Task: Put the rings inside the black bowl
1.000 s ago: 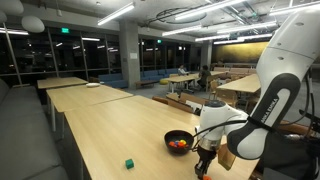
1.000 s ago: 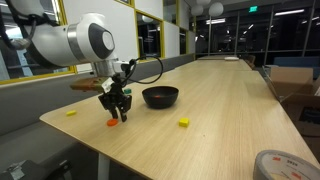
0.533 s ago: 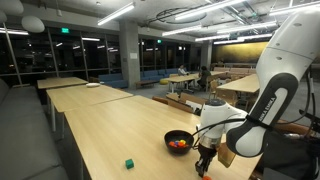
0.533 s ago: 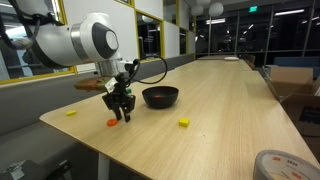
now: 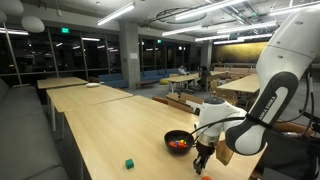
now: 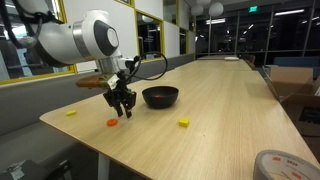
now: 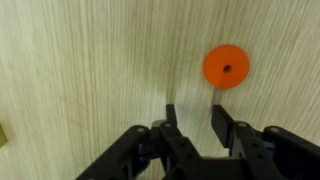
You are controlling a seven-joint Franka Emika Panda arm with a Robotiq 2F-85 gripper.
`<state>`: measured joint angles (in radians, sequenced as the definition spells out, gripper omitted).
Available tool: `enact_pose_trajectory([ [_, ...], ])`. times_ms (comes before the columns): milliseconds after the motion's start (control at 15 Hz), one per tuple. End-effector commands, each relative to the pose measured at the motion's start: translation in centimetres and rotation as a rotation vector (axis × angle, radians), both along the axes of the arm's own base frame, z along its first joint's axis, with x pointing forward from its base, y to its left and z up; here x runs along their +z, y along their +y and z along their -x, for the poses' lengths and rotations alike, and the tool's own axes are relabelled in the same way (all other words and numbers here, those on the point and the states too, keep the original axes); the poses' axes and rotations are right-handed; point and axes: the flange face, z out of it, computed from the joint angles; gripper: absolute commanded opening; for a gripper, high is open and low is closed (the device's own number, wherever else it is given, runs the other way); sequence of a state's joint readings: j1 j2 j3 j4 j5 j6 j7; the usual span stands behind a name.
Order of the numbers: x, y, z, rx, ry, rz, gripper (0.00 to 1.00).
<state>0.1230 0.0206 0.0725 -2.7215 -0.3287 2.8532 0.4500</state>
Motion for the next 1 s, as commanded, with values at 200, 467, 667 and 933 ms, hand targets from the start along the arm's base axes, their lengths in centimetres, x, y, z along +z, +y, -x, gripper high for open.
enact_pose_trajectory([
  [200,3.3,0.4,-1.0,0.021,-0.092,0.027,0.19],
  [467,3.1,1.8,0.0,0.019,-0.028,0.026,0.19],
  [667,2.4,2.7,1.1,-0.012,0.051,0.020,0.64],
  [933,1.9,3.8,1.9,-0.037,0.102,-0.012,0.85],
])
